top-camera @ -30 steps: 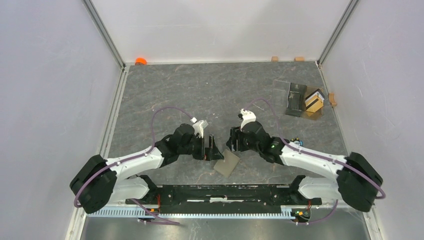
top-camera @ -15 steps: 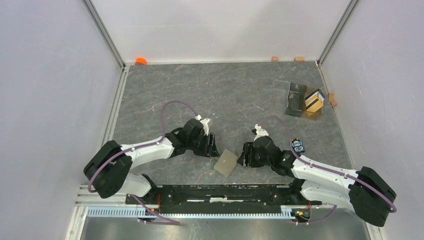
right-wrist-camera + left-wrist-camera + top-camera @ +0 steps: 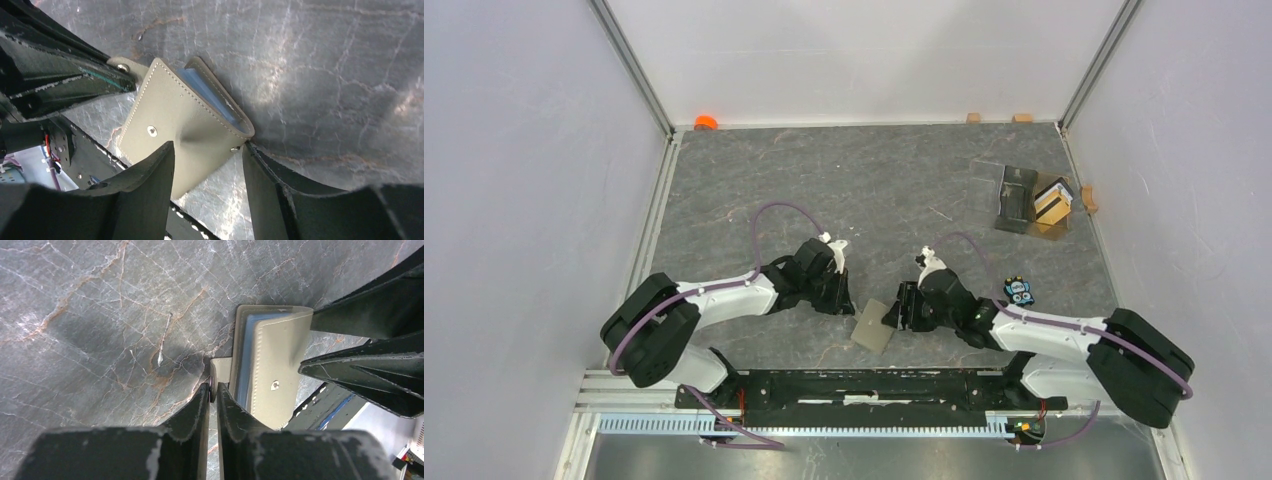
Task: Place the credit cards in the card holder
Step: Close the card holder at the center of the board.
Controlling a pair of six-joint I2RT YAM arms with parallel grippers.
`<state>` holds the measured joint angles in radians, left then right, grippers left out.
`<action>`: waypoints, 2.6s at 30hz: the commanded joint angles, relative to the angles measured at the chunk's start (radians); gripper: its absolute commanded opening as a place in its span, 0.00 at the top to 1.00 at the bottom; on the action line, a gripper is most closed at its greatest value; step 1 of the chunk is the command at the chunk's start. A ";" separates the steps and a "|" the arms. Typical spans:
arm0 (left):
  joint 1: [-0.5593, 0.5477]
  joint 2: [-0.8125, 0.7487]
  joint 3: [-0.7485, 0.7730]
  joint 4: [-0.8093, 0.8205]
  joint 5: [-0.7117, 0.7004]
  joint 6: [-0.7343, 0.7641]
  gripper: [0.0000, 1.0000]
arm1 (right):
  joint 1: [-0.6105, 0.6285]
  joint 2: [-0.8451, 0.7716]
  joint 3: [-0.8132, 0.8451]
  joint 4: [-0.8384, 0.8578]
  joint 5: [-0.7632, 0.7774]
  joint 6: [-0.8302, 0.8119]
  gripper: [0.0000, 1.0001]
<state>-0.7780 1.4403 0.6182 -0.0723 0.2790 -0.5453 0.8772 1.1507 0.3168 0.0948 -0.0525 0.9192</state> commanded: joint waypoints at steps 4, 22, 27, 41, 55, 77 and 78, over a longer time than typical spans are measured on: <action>0.002 -0.052 -0.059 0.092 0.034 -0.043 0.86 | -0.005 0.146 0.159 0.085 0.088 -0.120 0.45; 0.003 -0.276 -0.186 0.031 -0.056 -0.240 0.39 | 0.014 0.108 0.246 -0.164 0.183 -0.289 0.36; 0.003 -0.255 -0.186 0.065 -0.052 -0.267 0.46 | 0.084 0.093 0.253 -0.208 0.212 -0.294 0.36; 0.004 -0.280 -0.208 0.068 -0.071 -0.304 0.68 | 0.146 0.178 0.307 -0.242 0.252 -0.312 0.37; 0.003 -0.289 -0.241 0.194 -0.013 -0.302 0.98 | 0.161 0.234 0.311 -0.266 0.243 -0.309 0.38; 0.002 0.046 -0.128 0.435 0.100 -0.339 0.98 | 0.178 0.248 0.268 -0.238 0.224 -0.293 0.38; 0.002 0.052 -0.126 0.434 0.103 -0.340 0.98 | 0.178 0.247 0.266 -0.237 0.223 -0.293 0.39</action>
<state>-0.7746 1.4593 0.4576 0.3115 0.3603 -0.8558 1.0473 1.3853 0.6044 -0.1440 0.1761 0.6231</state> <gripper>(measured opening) 0.043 0.617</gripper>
